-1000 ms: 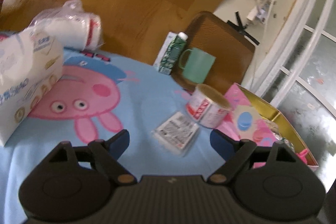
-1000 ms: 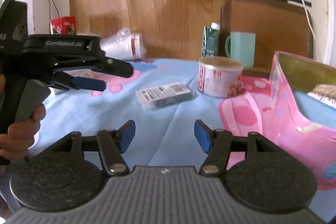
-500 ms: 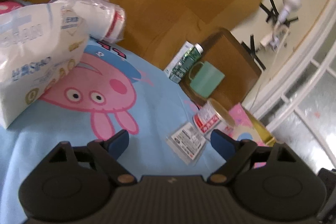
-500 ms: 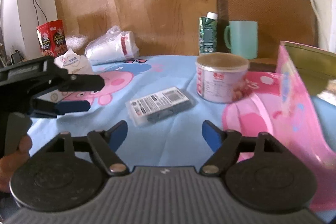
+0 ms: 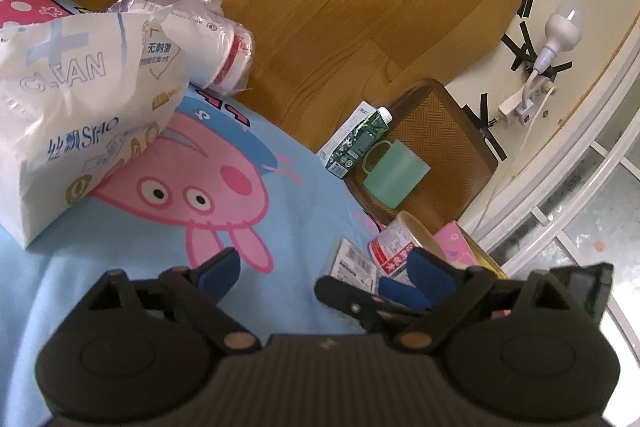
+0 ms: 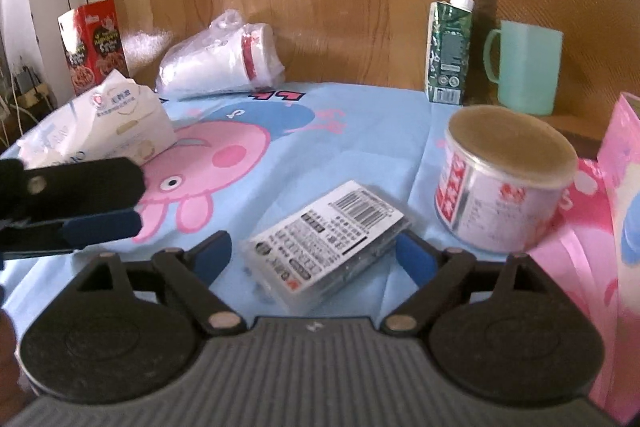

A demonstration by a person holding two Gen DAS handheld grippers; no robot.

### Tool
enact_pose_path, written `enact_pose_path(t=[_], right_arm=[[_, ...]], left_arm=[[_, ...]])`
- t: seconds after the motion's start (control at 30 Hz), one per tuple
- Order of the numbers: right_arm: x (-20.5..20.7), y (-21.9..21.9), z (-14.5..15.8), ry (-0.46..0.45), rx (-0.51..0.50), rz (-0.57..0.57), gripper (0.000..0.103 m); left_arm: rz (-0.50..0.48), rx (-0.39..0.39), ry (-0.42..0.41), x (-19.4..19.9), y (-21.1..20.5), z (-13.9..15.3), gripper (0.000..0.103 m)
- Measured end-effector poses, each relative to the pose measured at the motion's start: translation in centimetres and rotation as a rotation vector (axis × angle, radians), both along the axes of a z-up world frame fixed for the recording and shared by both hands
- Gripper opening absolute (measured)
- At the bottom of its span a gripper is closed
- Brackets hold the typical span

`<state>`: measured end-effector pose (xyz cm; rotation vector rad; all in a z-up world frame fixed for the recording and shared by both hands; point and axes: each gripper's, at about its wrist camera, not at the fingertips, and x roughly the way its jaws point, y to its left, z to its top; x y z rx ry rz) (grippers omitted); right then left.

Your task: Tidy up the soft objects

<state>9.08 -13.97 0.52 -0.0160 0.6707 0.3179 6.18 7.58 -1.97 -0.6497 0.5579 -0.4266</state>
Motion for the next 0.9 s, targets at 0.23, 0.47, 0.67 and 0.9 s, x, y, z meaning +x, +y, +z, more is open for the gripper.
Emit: enact_pose_path(t=[0.23, 0.47, 0.67, 0.9], right_arm=[[0.9, 0.7, -0.2, -0.009, -0.028, 0.019, 0.087], [-0.1, 0.3, 0.0, -0.024, -0.007, 0.033, 0.074], [-2.2, 0.3, 0.1, -0.031, -0.013, 0.085, 0.067], [-6.9, 0.5, 0.3, -0.045, -0.024, 0.169, 0.067]], left_arm=[[-0.008, -0.005, 0.004, 0.1, 0.0, -0.1, 0.095], [-0.011, -0.003, 0.007, 0.2, -0.1, -0.1, 0.095], [-0.012, 0.000, 0.013, 0.3, -0.2, -0.2, 0.096], [-0.026, 0.018, 0.016, 0.4, -0.5, -0.2, 0.098]])
